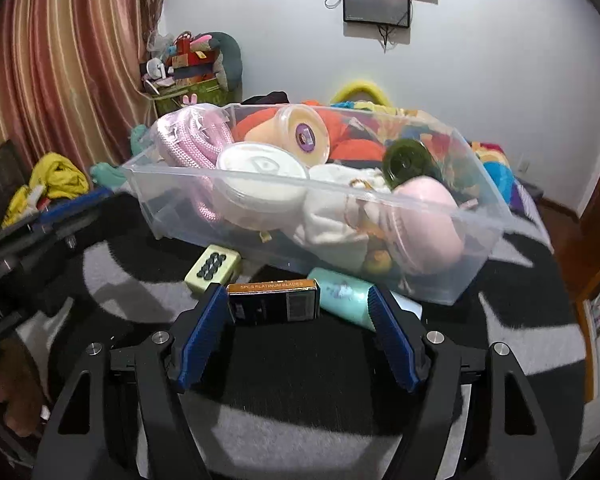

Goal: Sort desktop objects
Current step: 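Carry the wooden block into the box with the left tool while the right tool carries the card box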

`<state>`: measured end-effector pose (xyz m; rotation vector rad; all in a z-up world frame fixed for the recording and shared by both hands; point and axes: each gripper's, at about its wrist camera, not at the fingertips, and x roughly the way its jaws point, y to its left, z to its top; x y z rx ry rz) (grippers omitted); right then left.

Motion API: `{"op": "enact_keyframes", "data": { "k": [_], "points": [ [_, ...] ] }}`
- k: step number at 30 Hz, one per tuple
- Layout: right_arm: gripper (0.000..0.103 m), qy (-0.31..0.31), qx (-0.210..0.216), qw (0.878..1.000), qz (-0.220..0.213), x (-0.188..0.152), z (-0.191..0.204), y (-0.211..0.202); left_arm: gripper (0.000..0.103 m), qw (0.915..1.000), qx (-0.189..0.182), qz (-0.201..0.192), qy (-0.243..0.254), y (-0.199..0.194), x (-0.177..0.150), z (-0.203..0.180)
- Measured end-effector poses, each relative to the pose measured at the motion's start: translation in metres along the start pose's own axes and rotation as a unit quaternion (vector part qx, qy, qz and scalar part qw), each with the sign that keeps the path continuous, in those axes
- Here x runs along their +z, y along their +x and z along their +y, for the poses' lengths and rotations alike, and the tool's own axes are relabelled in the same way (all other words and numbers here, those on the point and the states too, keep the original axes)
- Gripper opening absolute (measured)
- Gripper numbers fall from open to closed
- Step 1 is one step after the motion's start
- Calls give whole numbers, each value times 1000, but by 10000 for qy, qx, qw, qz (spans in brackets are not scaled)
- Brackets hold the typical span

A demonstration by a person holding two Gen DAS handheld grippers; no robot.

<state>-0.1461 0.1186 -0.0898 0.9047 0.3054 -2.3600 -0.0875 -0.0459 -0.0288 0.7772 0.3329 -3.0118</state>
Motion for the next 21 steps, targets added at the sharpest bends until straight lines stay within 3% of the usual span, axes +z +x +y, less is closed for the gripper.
{"op": "enact_keyframes", "data": {
  "k": [3,4,6,13,21],
  "points": [
    [68,-172,97,9997,111,3,10,7,39,10000,22,-49,-23,0,5,3],
    [64,-206,87,9997,138,3,13,10,39,10000,19,-58,-29,0,6,4],
    [45,-290,128,9992,229,2,16,15,39,10000,32,-72,-36,0,7,5],
    [44,-14,491,9988,2,2,0,-1,39,9999,44,-79,-49,6,14,6],
    [45,295,471,9970,-541,18,-20,-32,39,9996,131,-155,189,11,27,-1]
  ]
}}
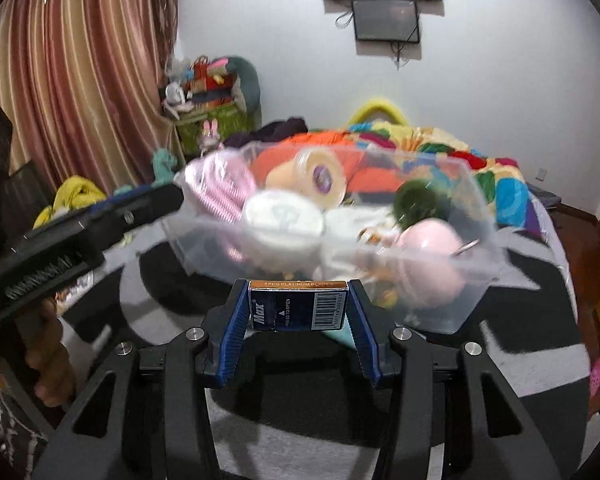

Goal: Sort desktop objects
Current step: 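Carry the wooden block into the box with the left tool while the right tool carries the card box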

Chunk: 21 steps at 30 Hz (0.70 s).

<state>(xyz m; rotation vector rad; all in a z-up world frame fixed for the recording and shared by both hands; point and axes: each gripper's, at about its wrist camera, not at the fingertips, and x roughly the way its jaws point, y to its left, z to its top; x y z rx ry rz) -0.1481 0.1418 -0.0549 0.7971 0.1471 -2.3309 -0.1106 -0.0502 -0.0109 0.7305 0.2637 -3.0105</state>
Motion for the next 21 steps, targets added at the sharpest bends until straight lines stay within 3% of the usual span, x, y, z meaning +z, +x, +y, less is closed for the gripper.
{"op": "enact_keyframes", "data": {
  "k": [11,15,21],
  "points": [
    [45,183,-558,9979,-286,28,-18,9,39,9996,119,127,200,37,19,-7],
    [44,169,-559,9981,-177,35,-17,28,39,9996,123,249,86,53,15,-3],
    [45,150,-578,9981,-167,31,-17,41,40,9989,318,129,329,53,10,-12]
  ]
}}
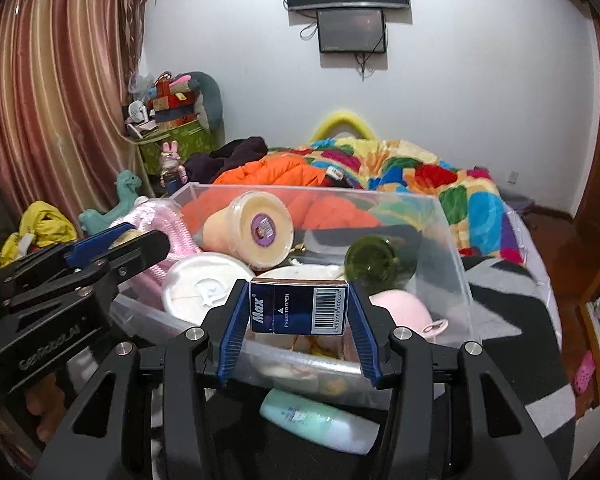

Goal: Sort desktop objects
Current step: 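Carry the wooden block into the box with the left tool while the right tool carries the card box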

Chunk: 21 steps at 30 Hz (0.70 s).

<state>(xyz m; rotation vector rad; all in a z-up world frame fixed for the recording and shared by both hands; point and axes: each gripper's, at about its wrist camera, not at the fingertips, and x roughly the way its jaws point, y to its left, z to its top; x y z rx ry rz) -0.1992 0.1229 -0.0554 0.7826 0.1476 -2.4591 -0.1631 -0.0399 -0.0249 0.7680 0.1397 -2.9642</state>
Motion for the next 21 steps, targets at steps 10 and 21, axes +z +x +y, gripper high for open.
{"op": "enact_keyframes", "data": {
  "k": [10,21],
  "points": [
    [58,-14,65,9999,-137,-4,-3,-8,50,9998,-18,3,197,0,-5,-8],
    [66,149,317,9991,-235,-10,-10,-30,72,9991,-32,-340,265,-19,-11,-10]
  ]
}}
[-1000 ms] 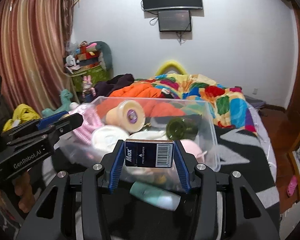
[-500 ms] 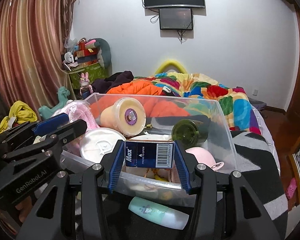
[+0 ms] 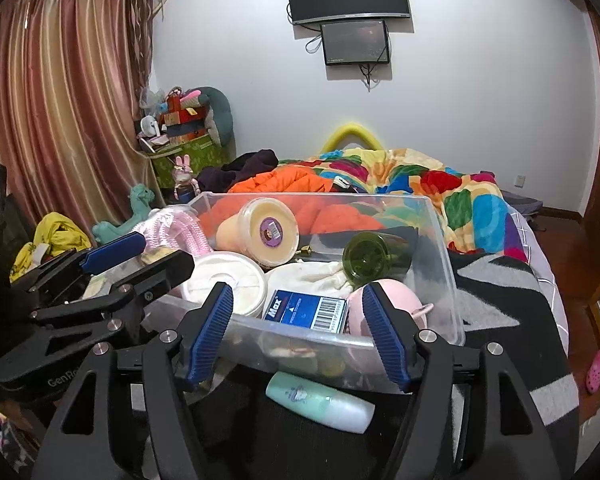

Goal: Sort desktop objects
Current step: 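Carry the wooden block into the box with the left tool while the right tool carries the card box, then open both tools and withdraw toward the dotted tile and mint bottle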

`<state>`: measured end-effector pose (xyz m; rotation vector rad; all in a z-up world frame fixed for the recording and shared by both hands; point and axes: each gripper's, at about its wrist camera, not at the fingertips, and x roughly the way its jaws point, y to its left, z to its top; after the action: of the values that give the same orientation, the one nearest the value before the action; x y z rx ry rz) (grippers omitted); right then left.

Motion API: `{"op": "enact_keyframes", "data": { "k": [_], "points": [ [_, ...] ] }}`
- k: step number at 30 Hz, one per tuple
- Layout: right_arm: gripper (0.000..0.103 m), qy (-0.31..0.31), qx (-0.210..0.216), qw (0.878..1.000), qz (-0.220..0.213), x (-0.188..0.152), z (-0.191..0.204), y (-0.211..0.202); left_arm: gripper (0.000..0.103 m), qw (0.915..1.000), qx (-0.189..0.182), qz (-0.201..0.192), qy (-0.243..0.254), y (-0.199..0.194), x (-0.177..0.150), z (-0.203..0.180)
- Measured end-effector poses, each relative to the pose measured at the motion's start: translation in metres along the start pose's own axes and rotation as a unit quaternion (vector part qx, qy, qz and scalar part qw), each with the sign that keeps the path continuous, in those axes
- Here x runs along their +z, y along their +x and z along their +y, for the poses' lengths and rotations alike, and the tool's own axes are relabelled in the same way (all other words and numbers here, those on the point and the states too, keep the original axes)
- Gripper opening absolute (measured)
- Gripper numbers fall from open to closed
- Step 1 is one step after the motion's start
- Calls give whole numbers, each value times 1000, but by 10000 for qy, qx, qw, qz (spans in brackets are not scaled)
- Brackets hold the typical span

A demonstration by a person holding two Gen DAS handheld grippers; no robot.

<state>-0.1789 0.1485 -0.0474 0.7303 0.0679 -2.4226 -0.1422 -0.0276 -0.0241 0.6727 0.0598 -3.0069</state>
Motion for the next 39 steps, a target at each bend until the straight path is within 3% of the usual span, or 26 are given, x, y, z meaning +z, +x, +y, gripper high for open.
{"op": "enact_keyframes", "data": {
  "k": [10,16,21,30,39],
  "points": [
    [71,122,107,9999,-53,-8,-2,-22,74,9995,-49,-229,-224,-18,-5,2],
    [74,213,-22,9998,-6,-16,-12,-25,74,9983,-307,8,-502,-17,-18,11],
    [74,241,-127,9995,165,-21,-16,-18,79,9987,-315,84,-404,-18,-23,8],
    [74,67,-28,9980,631,-36,-14,-2,79,9980,-251,576,-25,-12,-34,-7],
    [74,345,-17,9925,1169,-47,-29,16,79,9915,-285,1256,200,7,-40,-16]
  ]
}}
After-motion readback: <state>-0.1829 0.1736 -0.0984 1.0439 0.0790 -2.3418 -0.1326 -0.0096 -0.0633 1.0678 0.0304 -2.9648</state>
